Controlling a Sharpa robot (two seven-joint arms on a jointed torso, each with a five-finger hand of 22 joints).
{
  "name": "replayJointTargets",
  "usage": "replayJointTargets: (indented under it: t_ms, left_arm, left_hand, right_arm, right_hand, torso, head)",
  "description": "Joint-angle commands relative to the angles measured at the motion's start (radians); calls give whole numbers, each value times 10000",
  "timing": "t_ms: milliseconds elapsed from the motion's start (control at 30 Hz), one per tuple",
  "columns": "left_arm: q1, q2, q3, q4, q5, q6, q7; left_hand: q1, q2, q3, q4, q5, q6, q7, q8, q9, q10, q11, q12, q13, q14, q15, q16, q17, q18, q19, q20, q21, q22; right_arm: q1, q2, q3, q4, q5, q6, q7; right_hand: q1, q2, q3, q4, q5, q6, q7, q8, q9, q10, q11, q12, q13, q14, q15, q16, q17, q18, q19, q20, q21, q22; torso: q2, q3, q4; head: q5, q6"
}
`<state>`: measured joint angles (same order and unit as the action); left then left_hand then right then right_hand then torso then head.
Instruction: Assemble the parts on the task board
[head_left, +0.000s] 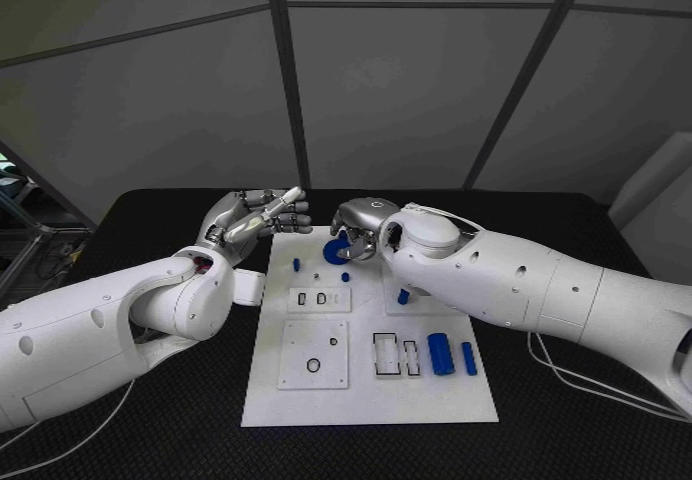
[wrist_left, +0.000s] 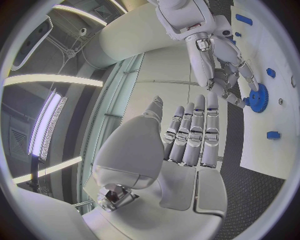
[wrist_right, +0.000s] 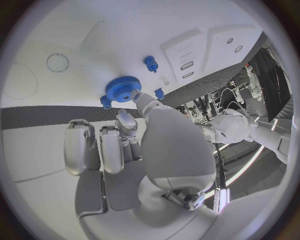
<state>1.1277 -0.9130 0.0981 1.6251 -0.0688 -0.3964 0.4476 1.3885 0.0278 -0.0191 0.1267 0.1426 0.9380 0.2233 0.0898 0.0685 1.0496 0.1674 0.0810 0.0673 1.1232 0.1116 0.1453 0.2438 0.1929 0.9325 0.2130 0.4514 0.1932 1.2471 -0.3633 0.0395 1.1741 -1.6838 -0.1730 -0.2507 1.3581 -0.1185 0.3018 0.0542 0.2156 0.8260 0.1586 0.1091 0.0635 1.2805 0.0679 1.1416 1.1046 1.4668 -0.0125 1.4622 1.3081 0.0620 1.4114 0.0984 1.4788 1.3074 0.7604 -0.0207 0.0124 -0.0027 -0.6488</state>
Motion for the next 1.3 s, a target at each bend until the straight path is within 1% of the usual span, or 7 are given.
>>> replayJointTargets:
  t_ms: [33,367,633,733,967,1067,1300]
  left_arm:
    - [19,6,9,1,-56,171,41]
    - [19,0,10,-12,-56,212,-10]
    - [19,-87,10,-15,-56,224,-20]
    - [19,-130,9,-31,-56,220,-20]
    - [20,-162,8,-98,-56,218,-10]
    - [20,-159,8,-122,-56,219,10]
    - [19,-165,7,-149,-55,207,28]
  left_hand:
    - [-4,65,5,-71,-44,-13,14,-59,12,-71,18,-51,0,-68,32,-55,15,-128,-25,26,-11,-17]
    - [-10,64,1,-74,-45,-25,25,-71,9,-85,25,-59,-3,-77,36,-71,21,-127,-28,29,-10,-18]
    - [-10,64,1,-74,-45,-25,25,-71,9,-85,25,-59,-3,-77,36,-71,21,-127,-28,29,-10,-18]
    - [-10,64,1,-74,-45,-25,25,-71,9,-85,25,-59,-3,-77,36,-71,21,-127,-28,29,-10,-18]
    - [-18,64,-4,-74,-46,-32,29,-80,8,-94,30,-64,-4,-86,40,-85,25,-127,-31,32,-10,-19]
    - [-19,65,-5,-75,-46,-32,29,-81,8,-95,30,-65,-4,-88,41,-89,27,-127,-33,33,-10,-19]
    - [-19,65,-4,-75,-46,-32,29,-82,8,-96,30,-65,-4,-88,41,-90,27,-127,-33,33,-10,-19]
  right_arm:
    - [21,12,4,-29,100,349,104]
    - [21,-91,3,45,414,552,117]
    - [16,-1080,9,838,1313,-2125,1046]
    - [17,-1641,12,1291,1703,-2521,1322]
    - [24,-3584,18,2462,3124,-1792,1853]
    - [22,-4341,23,2765,3536,-1521,2412]
    - [20,-5416,28,2655,4145,-1171,3202]
  right_hand:
    - [-86,-114,-109,52,-19,-71,-15,-72,18,-81,2,-30,-11,647,61,-48,747,-83,15,60,-50,194]
    - [-936,83,-435,637,839,414,-11,66,106,31,15,180,185,657,68,-24,795,-85,22,65,-51,208]
    - [-880,91,-410,574,1073,387,-13,-16,71,363,4,697,709,691,62,64,933,-108,100,62,-1,320]
    - [-826,47,-412,518,1045,341,-18,-60,60,370,3,729,743,701,62,93,980,-115,120,61,13,353]
    - [-765,-140,-524,433,799,503,-81,-19,87,254,-40,619,636,666,36,11,854,-80,10,48,-53,201]
    - [-655,-228,-604,347,1190,557,-134,-11,90,204,-88,583,613,654,-5,-10,834,-60,-62,14,-100,111]
    - [-424,-298,-696,190,1293,547,-151,-40,79,121,-107,495,541,653,-26,-7,859,-39,-145,-13,-156,8]
  torso:
    - [-1,0,1]
    - [-1,4,0]
    - [-29,17,-64]
    - [-44,26,-101]
    - [-71,43,-143]
    - [-72,55,-149]
    - [-109,62,-188]
  head:
    - [-8,-3]
    - [-15,-10]
    - [22,47]
    - [14,93]
    - [-61,148]
    - [-152,210]
    - [-280,209]
